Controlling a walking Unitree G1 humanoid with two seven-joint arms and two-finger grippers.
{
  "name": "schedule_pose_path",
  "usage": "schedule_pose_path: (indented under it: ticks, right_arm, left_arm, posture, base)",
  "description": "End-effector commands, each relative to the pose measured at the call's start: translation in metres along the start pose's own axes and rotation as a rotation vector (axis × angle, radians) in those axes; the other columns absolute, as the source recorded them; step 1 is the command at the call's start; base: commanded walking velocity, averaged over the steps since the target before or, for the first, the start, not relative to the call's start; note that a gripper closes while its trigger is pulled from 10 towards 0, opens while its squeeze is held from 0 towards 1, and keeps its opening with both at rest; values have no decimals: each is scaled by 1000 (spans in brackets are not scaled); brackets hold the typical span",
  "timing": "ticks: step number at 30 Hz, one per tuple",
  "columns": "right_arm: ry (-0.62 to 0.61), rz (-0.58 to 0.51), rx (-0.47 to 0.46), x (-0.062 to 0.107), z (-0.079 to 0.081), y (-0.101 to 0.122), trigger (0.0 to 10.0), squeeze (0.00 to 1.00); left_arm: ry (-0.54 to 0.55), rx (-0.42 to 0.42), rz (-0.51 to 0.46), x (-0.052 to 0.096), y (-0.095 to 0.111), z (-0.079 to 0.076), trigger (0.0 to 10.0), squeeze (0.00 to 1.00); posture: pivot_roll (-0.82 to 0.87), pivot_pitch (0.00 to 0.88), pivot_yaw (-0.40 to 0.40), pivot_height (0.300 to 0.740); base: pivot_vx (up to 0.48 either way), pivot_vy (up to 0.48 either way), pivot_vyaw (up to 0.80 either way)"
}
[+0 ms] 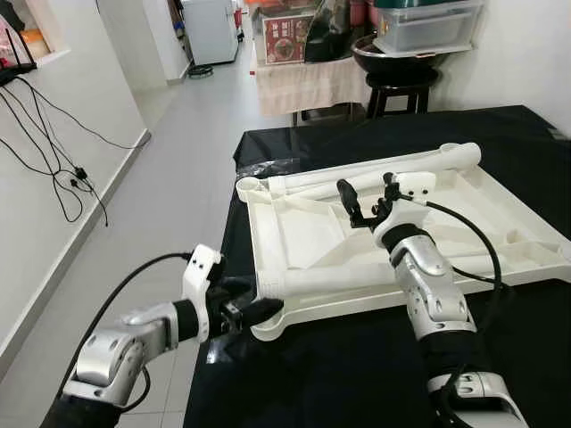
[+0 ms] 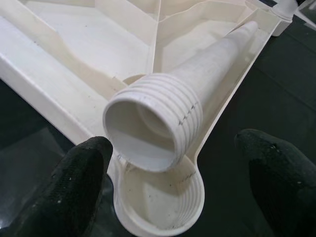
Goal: Building children table
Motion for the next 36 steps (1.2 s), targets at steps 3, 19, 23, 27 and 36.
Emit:
schedule_pose_path:
  ticks: [3, 19, 23, 27, 36]
  right_arm:
    - [22, -37, -13, -4, 6, 13, 10000, 0]
    - [26, -45, -18, -3, 9, 18, 10000, 0]
    - [29, -46, -22, -2, 11, 18, 10000, 0]
    - [38, -43, -27, -1, 15, 17, 10000, 0]
    - [46, -39, -30, 0, 18, 17, 10000, 0]
  left_arm:
    - [-59, 9, 66, -11, -1, 2, 10000, 0]
    - [-166, -9, 160, -33, -3, -2, 10000, 0]
    - [-175, -29, 152, -39, 3, 0, 10000, 0]
    - [-213, -36, 137, -44, 9, -3, 10000, 0]
    - [-267, -50, 116, -51, 16, -11, 10000, 0]
  posture:
    - [-135, 0, 86, 740]
    - [-152, 0, 98, 740]
    - [-153, 0, 100, 740]
    - [-154, 0, 100, 740]
    - [-158, 0, 103, 740]
  base:
    - [0, 0, 0]
    - [0, 0, 0]
    - [0, 0, 0]
    - [0, 0, 0]
    - [0, 0, 0]
Point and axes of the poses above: a point about 5 cm out from each wrist's last joint towards the gripper, its own x axis pointing back from the gripper into the wrist, its own y axis along the axis of the wrist's last joint, z = x × y, the point moved 2 cm from there along -x, pointing out of the wrist towards the gripper, and after that the axes turned 10 degrees about x, right-handed, at the moved point
